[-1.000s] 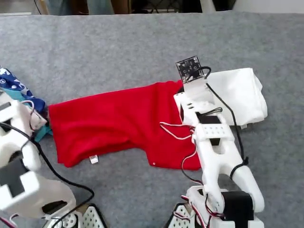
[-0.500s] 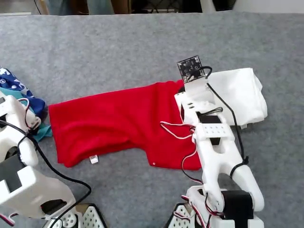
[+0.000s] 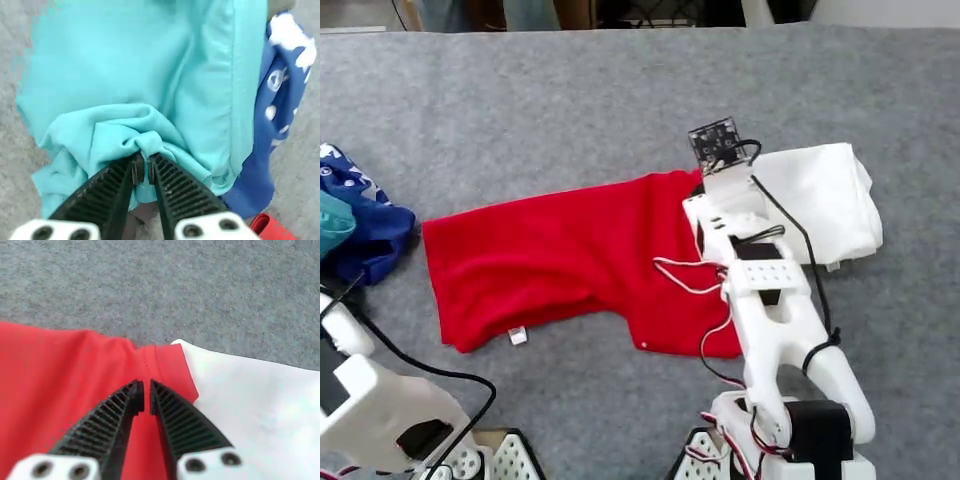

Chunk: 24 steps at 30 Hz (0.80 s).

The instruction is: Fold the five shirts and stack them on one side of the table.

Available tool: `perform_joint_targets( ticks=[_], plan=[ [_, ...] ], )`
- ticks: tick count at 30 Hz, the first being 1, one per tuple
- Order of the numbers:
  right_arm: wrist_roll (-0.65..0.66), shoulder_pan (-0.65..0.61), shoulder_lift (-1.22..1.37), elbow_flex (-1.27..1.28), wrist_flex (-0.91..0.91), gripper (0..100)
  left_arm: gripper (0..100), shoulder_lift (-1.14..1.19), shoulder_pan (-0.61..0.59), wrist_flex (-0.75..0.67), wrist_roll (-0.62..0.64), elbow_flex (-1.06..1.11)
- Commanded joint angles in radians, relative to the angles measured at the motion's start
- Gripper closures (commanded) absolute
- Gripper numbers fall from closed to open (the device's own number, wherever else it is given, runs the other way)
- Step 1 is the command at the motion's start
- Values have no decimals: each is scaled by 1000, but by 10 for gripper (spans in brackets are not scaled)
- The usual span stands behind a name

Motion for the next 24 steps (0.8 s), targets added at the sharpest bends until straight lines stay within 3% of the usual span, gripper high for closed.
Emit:
perform_joint_targets(
  ticks=[1,7,13,16,21,24],
  plan=[
    [6,-23,-7,-42,-15,973,886,-9,28,5,14,-73],
    [55,-21,1,-191,144,980,811,-25,131,94,114,-160],
    [178,-41,105,-475,325,980,813,-66,285,313,109,-357],
    [181,-44,214,-653,463,978,878,-55,377,367,109,-369],
    [181,-46,443,-888,603,979,965,18,476,301,18,-157],
    [181,-40,585,-964,629,980,967,121,483,84,-17,38]
  ],
)
